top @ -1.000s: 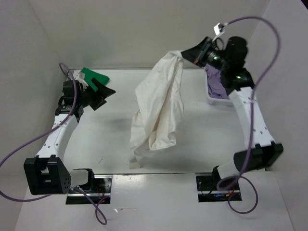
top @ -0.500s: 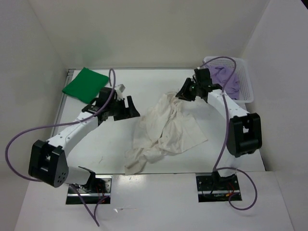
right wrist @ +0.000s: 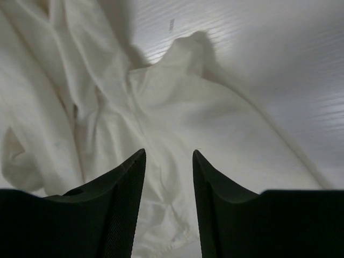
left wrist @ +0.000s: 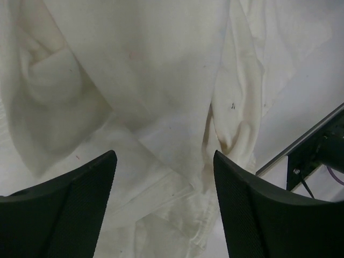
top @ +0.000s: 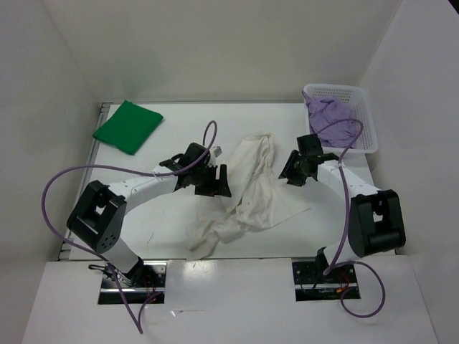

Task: Fold and stack the t-shirts
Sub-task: Flatten out the tshirt

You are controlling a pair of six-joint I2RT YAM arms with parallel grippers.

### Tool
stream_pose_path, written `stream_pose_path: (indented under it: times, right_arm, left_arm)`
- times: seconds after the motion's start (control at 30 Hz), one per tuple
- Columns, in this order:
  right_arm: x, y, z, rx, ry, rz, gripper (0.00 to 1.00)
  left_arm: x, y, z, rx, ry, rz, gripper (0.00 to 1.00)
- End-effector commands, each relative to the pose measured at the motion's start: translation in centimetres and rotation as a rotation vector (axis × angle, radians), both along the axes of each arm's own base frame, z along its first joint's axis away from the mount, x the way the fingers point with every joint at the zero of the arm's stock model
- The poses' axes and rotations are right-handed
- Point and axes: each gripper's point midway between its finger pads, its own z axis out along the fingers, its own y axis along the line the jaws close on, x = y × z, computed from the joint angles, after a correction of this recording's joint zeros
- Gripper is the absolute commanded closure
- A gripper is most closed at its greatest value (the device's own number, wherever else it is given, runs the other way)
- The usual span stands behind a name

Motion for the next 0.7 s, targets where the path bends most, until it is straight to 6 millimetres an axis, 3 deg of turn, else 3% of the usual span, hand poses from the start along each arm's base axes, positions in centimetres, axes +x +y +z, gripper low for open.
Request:
stream_pose_path:
  times: [0.0, 0.03, 0.13, 0.23, 0.27, 0.37, 0.43, 0.47, 0.63, 0.67]
  right_arm:
    - [-0.3, -2.4, -1.6, -0.024, 0.045, -0.090, 0.53]
    - [0.0, -3.6, -1.7, -0.047, 0.041, -0.127, 0.52]
    - [0.3, -4.8, -1.4, -0.073, 0.024, -0.170, 0.44]
    - [0.8, -6.5, -1.2, -0.087, 0.009, -0.235, 0.40]
    - [0.7, -6.5, -1.5, -0.089, 0.021, -0.235, 0.40]
    - [0.9, -5.9, -2.8, -0.047, 0.056, -0.215, 0.39]
    - [0.6, -5.3, -3.5, -0.016, 0.067, -0.208, 0.39]
    - [0.3, -5.2, -4.1, -0.010, 0.079, -0.204, 0.39]
    - [0.7, -2.9, -4.5, 0.031, 0.083, -0.138, 0.35]
    - [0.7, -2.9, -4.5, 0.035, 0.084, -0.145, 0.35]
  left_arm:
    - [0.5, -1.9, 0.5, -0.038, -0.024, -0.057, 0.19]
    - [0.7, -2.0, -0.1, -0.029, -0.010, -0.057, 0.19]
    - [0.8, -2.5, -0.9, -0.022, 0.002, -0.066, 0.19]
    - [0.9, -3.1, -1.4, -0.039, 0.015, -0.082, 0.29]
    - [1.1, -3.2, -1.3, -0.044, 0.008, -0.083, 0.38]
    - [1.2, -3.4, -1.2, -0.052, 0.006, -0.075, 0.53]
    - [2.3, -3.6, 0.1, -0.056, -0.034, -0.048, 0.68]
    - [2.2, -3.3, 0.3, -0.049, -0.036, -0.042, 0.71]
    - [3.3, -3.0, 4.9, -0.080, -0.128, -0.012, 0.82]
    - [4.2, -2.1, 5.5, -0.087, -0.142, 0.018, 0.82]
